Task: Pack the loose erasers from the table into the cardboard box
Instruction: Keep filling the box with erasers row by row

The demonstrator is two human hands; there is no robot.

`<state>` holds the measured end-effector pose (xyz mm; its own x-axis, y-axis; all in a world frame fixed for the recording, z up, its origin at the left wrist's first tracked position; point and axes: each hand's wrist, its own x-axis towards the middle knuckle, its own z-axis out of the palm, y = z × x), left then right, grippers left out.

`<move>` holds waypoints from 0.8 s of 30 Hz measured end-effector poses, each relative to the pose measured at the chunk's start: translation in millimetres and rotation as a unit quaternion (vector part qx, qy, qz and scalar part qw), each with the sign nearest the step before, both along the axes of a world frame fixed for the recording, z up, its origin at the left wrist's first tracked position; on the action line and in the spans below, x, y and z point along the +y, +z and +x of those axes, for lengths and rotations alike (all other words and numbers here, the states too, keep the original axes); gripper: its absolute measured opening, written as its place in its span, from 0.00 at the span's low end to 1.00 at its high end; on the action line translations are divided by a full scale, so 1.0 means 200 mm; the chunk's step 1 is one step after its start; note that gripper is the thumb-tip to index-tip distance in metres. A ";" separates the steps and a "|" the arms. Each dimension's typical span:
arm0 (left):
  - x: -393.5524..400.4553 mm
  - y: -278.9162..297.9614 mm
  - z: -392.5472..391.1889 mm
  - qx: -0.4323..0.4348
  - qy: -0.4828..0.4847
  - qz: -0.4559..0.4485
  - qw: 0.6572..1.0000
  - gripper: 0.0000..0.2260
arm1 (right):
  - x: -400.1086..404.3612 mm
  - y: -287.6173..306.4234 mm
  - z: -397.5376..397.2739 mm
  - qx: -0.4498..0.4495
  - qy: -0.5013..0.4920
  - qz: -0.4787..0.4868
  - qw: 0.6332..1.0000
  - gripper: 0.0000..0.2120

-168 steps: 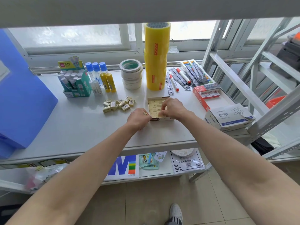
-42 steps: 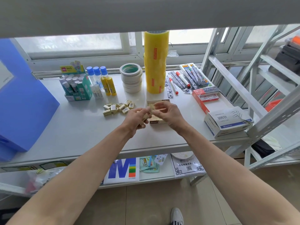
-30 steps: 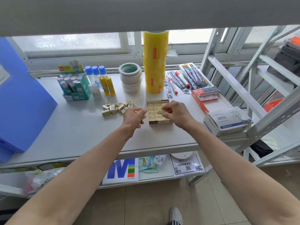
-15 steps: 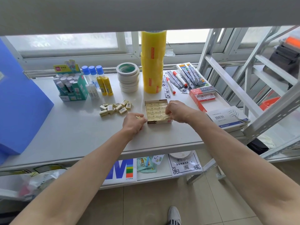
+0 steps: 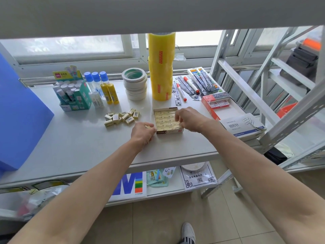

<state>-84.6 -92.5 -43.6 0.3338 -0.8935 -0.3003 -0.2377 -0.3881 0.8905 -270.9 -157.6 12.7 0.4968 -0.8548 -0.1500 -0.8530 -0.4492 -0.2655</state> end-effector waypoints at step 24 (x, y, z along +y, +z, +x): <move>0.01 0.03 -0.02 -0.025 -0.007 0.011 1.000 0.07 | 0.02 -0.06 -0.01 0.015 -0.023 -0.031 0.999 0.12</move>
<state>-87.8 -89.9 -37.0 0.3355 -0.8917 -0.3038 -0.2867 -0.4038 0.8687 -272.3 -153.4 0.1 0.4537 -0.8843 -0.1103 -0.8799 -0.4249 -0.2125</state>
